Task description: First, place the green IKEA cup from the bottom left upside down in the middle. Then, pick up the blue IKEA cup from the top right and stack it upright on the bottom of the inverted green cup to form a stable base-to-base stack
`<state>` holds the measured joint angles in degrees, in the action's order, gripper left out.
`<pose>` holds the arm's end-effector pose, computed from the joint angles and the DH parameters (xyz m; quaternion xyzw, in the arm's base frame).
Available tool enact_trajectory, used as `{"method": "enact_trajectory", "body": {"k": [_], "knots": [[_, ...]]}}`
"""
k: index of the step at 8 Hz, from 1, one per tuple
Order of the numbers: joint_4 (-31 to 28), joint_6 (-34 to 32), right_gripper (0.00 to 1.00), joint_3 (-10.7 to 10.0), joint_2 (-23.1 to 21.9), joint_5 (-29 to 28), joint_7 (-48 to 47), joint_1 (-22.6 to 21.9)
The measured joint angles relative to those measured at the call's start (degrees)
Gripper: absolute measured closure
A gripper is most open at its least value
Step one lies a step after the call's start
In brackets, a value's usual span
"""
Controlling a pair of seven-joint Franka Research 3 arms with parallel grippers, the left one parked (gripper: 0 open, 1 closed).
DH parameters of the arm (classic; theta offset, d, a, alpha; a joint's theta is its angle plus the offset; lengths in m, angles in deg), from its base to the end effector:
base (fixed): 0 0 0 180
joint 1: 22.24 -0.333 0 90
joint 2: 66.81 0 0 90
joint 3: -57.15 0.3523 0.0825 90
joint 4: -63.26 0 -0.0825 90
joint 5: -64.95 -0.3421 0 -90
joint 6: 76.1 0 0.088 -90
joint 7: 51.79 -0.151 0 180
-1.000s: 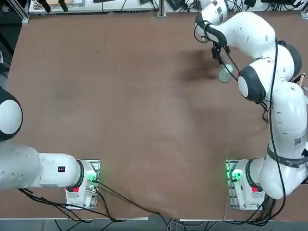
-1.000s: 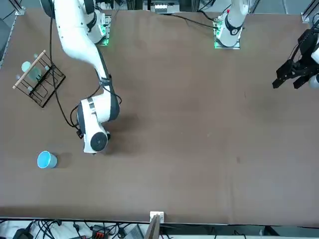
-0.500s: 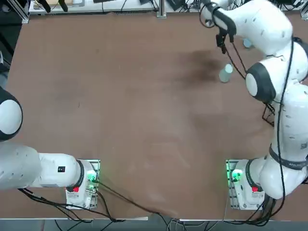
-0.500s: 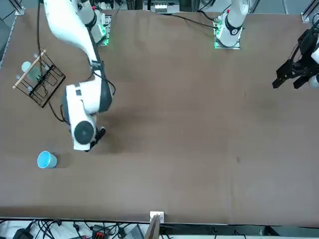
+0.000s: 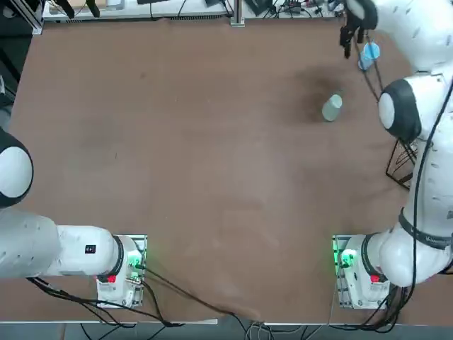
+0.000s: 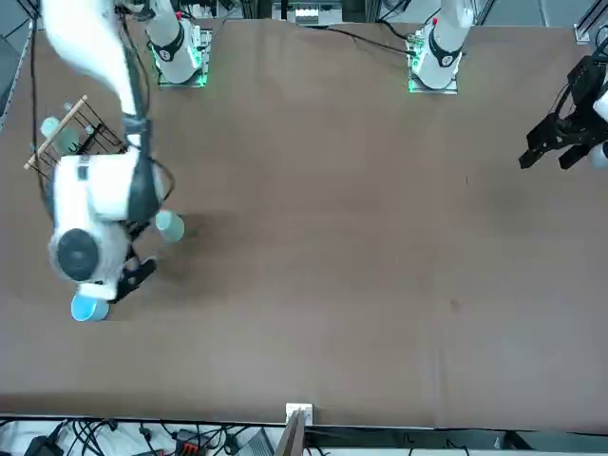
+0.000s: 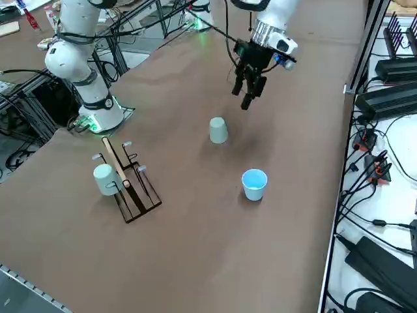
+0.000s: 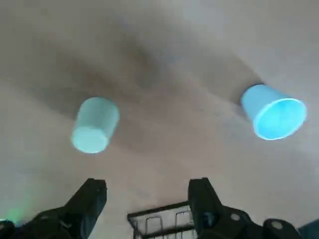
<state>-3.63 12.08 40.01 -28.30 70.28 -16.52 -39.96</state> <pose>0.6725 0.0455 0.3928 0.9259 0.3234 -0.1703 0.0950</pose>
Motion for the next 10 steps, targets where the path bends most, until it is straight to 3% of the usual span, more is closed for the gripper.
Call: {"method": "enact_trajectory", "body": {"k": [4, 10], "knots": [[0.13, 9.71, 0.00, 0.13, 1.16, -6.33, 10.38, 7.92], [-0.29, 21.54, 0.06, 0.18, 8.26, -15.24, 25.62, 15.39]]}}
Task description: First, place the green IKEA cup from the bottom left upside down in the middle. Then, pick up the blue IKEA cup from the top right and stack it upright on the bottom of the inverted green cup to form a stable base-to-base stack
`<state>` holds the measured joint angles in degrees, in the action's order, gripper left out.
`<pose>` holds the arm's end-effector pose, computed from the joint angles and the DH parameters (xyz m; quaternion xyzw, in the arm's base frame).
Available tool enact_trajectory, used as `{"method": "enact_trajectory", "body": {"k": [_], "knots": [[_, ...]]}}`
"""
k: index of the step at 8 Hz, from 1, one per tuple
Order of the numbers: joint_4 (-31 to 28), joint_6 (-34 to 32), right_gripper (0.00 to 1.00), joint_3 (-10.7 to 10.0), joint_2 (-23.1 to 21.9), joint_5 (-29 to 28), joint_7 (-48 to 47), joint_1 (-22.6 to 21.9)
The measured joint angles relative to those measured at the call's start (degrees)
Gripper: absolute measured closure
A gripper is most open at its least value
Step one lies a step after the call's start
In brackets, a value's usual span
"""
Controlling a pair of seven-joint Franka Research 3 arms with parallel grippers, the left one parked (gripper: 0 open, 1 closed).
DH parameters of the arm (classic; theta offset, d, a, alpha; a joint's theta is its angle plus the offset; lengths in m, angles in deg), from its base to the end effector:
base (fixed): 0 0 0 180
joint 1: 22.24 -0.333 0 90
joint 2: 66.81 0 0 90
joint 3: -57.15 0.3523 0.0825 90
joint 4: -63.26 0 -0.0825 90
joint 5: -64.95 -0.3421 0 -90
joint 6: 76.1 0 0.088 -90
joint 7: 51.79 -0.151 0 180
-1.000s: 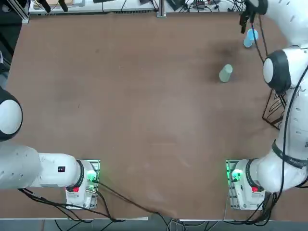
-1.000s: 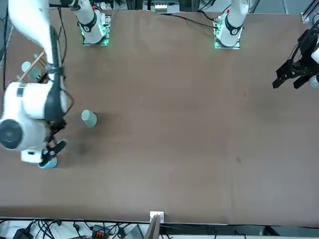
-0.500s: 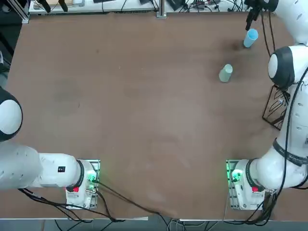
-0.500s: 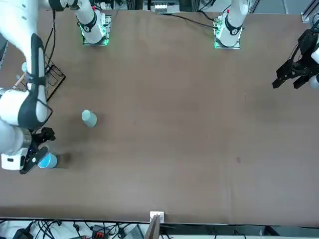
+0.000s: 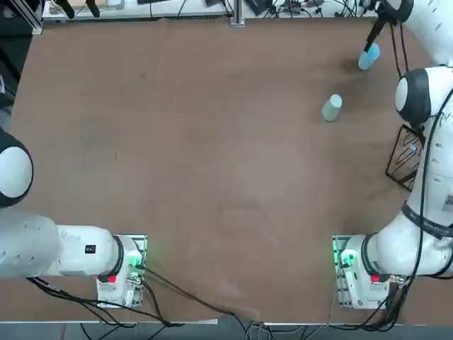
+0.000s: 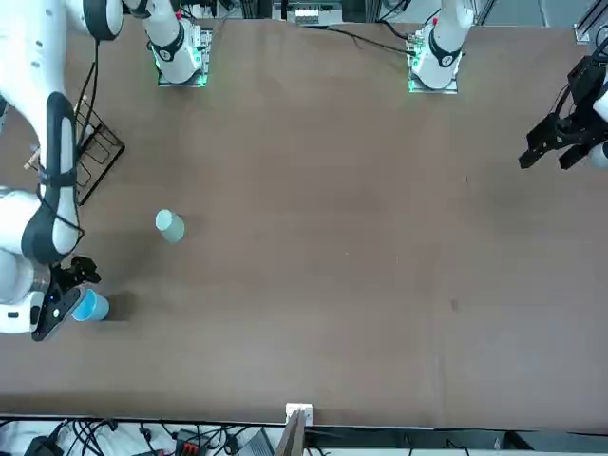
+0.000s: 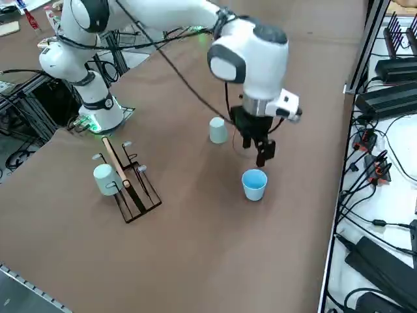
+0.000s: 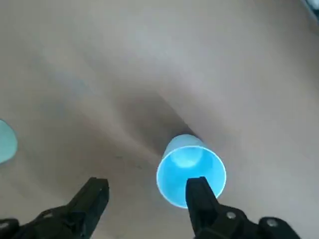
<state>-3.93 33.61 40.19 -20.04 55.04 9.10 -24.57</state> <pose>0.7295 -0.1071 0.3078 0.9146 0.4028 -0.0335 0.0087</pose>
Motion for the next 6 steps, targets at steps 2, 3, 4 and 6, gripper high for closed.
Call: {"method": "enact_trajectory", "body": {"k": [2, 3, 4, 6], "knots": [[-1.13, 3.21, 0.09, 0.12, 1.11, -0.43, 0.67, 0.48], [-1.96, 4.76, 0.11, 0.42, 1.23, -0.44, 0.67, 0.47], [-2.36, 5.75, 0.16, 0.59, 1.61, -0.44, 0.68, 0.46], [-2.88, 7.22, 0.28, 0.66, 2.38, -0.44, 0.68, 0.47]]}}
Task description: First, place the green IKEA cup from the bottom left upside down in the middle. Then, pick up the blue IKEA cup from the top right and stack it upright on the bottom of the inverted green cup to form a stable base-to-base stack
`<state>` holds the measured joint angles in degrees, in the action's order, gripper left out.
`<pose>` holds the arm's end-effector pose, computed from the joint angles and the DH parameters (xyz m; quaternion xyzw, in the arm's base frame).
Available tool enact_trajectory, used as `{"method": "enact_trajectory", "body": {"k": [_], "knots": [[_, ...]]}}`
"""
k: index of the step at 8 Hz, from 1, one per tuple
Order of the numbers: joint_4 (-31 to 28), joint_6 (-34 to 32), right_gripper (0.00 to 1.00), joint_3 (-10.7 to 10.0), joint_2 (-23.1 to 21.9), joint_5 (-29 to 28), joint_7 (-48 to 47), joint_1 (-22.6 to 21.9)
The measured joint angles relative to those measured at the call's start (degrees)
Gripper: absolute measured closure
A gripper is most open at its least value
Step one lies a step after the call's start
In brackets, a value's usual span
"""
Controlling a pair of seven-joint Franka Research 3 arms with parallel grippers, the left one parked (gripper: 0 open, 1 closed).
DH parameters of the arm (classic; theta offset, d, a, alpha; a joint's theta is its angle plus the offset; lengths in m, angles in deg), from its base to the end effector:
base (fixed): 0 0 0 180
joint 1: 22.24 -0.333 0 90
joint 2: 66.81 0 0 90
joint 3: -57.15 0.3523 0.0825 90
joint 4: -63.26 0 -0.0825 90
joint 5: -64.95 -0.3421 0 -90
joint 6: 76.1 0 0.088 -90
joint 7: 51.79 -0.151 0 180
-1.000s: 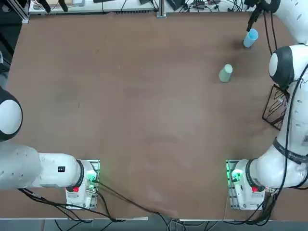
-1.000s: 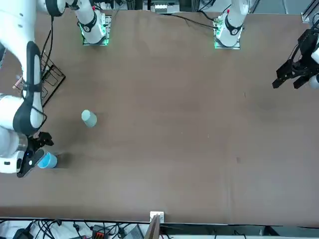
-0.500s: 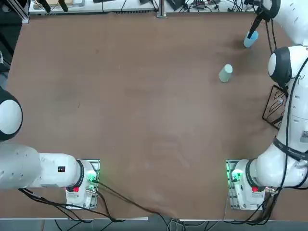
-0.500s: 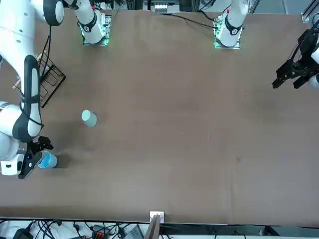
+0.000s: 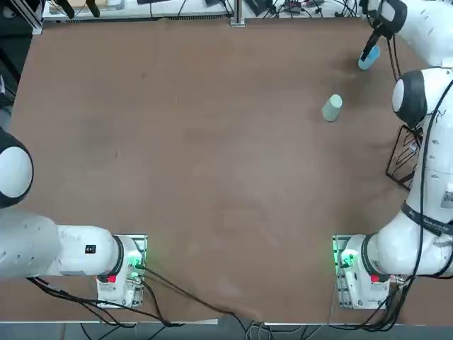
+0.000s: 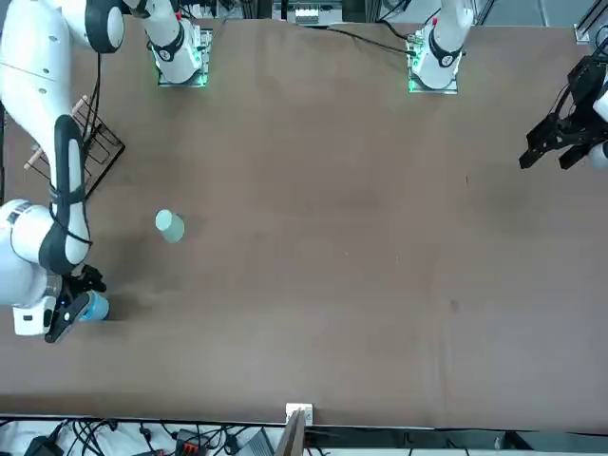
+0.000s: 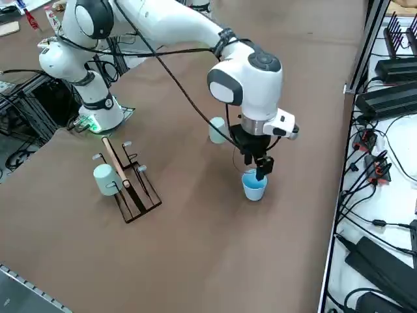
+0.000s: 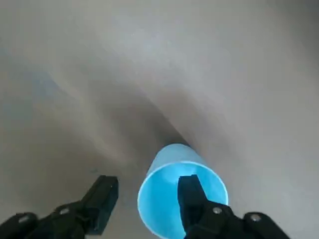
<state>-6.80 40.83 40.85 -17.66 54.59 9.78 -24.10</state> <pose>0.7348 -0.1130 0.2660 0.9142 0.4045 -0.0196 0.0188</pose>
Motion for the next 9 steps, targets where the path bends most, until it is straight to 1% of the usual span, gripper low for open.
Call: {"method": "enact_trajectory", "body": {"k": [1, 3, 4, 5, 6, 9], "knots": [[-0.06, 0.17, 0.48, 0.00, 0.17, 0.00, 0.00, 0.00], [-0.07, 0.22, 0.61, 0.00, 0.21, 0.00, 0.97, 0.02], [-0.07, 0.23, 0.82, 0.00, 0.21, 0.00, 1.65, 0.03], [-0.07, 0.25, 0.86, 0.00, 0.21, 0.00, 1.87, 0.06], [-0.03, 0.43, 0.97, -0.04, 0.18, 0.00, 2.16, 0.09], [0.32, 0.41, 0.98, -0.11, -0.75, -0.51, 4.54, 0.16]]}}
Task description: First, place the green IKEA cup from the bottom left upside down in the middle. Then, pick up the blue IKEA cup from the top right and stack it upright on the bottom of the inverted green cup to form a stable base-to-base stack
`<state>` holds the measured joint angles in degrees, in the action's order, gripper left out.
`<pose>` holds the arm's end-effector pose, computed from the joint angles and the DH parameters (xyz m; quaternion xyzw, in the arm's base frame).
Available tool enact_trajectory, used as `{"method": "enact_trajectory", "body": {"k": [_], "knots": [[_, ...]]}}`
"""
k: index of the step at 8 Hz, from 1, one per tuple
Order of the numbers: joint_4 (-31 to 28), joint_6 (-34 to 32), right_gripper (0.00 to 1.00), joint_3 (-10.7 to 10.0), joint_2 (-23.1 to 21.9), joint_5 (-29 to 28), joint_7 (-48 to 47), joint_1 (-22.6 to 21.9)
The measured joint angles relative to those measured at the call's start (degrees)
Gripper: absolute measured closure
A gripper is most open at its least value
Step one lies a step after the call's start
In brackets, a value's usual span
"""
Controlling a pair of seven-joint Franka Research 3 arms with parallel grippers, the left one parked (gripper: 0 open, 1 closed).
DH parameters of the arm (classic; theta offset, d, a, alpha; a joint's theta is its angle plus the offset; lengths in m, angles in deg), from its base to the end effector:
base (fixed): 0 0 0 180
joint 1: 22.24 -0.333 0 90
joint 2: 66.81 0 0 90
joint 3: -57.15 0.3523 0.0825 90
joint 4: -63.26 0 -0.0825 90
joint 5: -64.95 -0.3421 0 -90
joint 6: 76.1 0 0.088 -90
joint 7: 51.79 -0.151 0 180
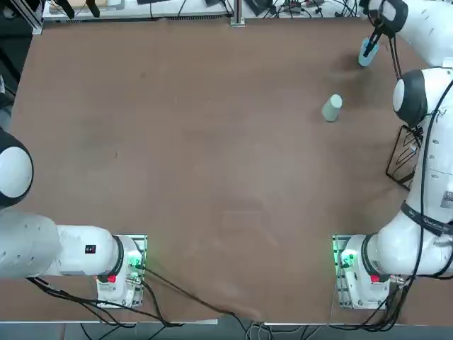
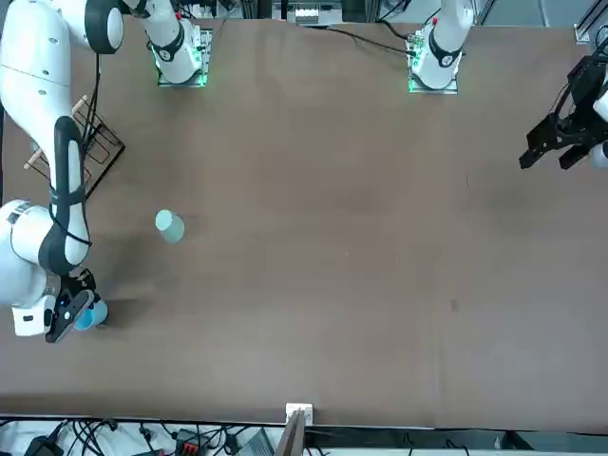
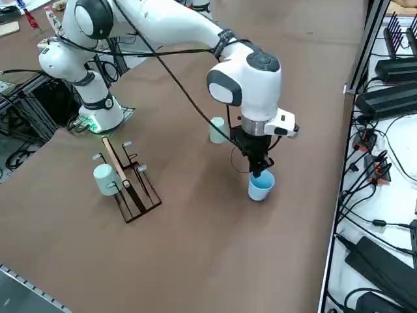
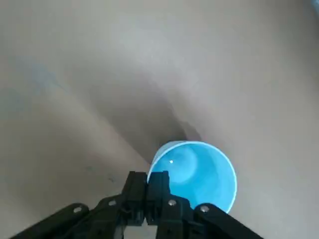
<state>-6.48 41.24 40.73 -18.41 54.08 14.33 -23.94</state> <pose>0.7378 -0.1153 0.2788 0.8991 0.4372 -0.0072 0.0223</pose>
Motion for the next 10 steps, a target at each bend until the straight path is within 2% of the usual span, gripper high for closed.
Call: {"method": "enact_trajectory", "body": {"k": [2, 6, 8, 10], "knots": [[0.74, -4.07, 0.98, 0.11, -3.28, -0.34, 0.47, -0.25], [0.98, -18.57, 0.98, 0.45, -14.13, -2.37, -1.54, -3.75], [-2.56, -20.87, 0.98, 0.50, -19.94, -2.49, -6.10, -6.47], [-10.05, -20.37, 0.98, 0.53, -27.31, -2.49, -11.74, -9.69]]}}
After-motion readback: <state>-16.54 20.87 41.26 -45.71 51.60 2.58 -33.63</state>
